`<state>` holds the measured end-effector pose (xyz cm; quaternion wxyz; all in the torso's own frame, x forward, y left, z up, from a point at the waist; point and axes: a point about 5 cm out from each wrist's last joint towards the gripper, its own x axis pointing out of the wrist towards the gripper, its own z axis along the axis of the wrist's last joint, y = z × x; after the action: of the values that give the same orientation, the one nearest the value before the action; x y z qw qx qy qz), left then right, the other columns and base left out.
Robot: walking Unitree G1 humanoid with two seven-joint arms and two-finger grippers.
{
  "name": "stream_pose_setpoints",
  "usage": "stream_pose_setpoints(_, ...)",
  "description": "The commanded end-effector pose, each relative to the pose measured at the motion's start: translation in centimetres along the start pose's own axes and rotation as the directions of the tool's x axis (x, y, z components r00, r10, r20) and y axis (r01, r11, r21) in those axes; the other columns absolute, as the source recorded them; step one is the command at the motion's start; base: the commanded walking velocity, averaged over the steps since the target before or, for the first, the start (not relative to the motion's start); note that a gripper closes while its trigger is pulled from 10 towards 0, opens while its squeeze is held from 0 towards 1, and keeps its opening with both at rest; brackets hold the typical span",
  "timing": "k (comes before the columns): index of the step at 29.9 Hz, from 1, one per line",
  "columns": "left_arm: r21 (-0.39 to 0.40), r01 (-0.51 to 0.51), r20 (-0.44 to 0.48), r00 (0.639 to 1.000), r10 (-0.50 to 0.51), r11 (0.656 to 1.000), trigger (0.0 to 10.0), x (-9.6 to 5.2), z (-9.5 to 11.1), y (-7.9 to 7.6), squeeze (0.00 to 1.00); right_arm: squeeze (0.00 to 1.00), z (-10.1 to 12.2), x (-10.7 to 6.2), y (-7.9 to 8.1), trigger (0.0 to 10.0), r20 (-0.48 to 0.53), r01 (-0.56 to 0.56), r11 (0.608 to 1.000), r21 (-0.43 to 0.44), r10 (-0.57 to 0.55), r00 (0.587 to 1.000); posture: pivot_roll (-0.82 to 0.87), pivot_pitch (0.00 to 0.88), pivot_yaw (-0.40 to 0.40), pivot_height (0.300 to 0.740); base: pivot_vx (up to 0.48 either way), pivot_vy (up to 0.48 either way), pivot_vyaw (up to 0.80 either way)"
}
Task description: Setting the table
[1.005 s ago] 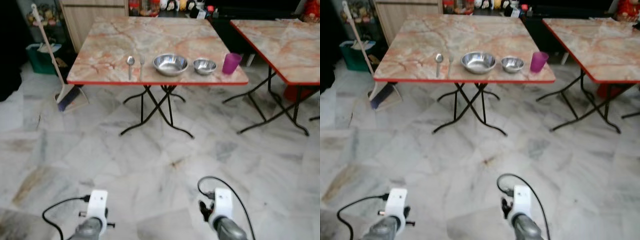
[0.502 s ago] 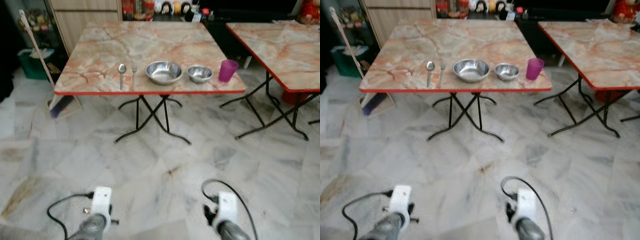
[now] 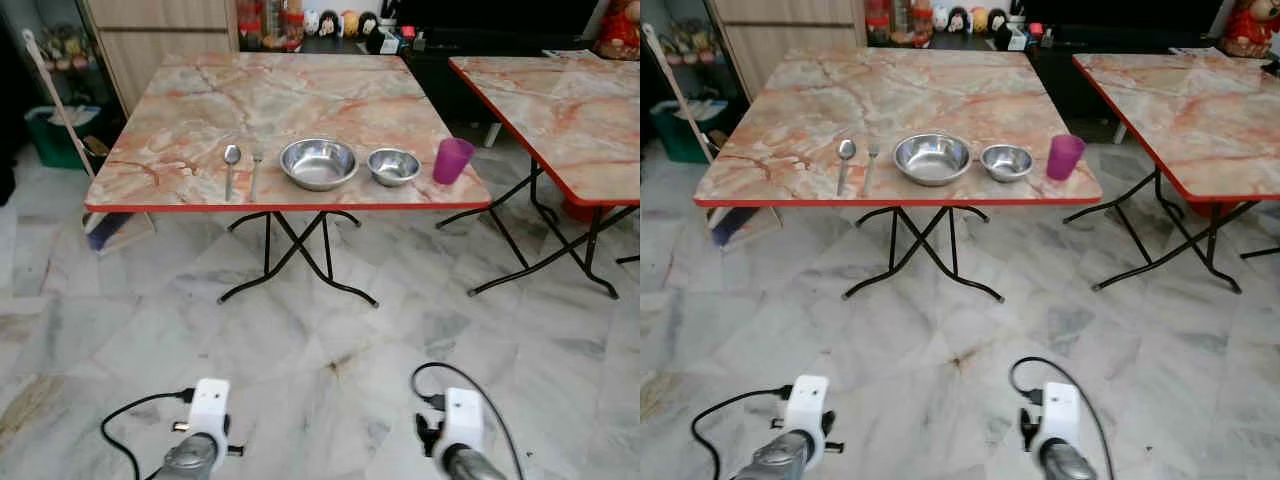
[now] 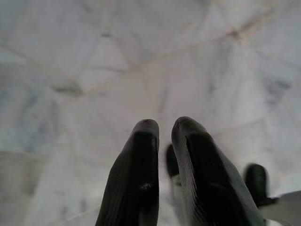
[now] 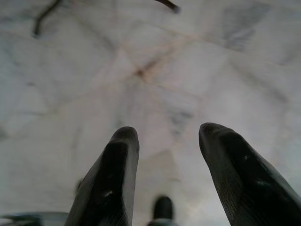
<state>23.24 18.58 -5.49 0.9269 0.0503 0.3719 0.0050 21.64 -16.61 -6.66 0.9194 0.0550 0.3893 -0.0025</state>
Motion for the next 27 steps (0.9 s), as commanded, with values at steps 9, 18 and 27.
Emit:
stream_pose_setpoints(9,0.001,0.015,-0.013,1.0,-0.015,1.0,10.0,-0.1,-0.5,-0.5,0.0,0.0,-0.9,-0.4,-1.1,10.0,-0.021,0.041,0.999,0.023,-0.04,0.999,0.07,0.113,-0.04,0.731,0.34,0.0,0.16)
stream_pose_setpoints(18,0.014,0.01,-0.015,1.0,-0.01,1.0,10.0,-0.2,-0.6,0.0,0.0,0.0,-1.4,-0.4,-1.0,10.0,-0.044,0.05,0.997,0.055,-0.047,0.998,0.07,0.098,-0.026,0.731,0.368,0.0,-0.23)
stream_pose_setpoints(27,0.032,0.004,-0.007,1.0,-0.004,0.999,10.0,-0.1,-0.1,0.6,0.0,0.0,-1.4,-0.4,-0.5,10.0,-0.034,0.039,0.998,0.045,-0.037,0.999,0.07,0.071,-0.012,0.731,0.371,0.0,-0.29)
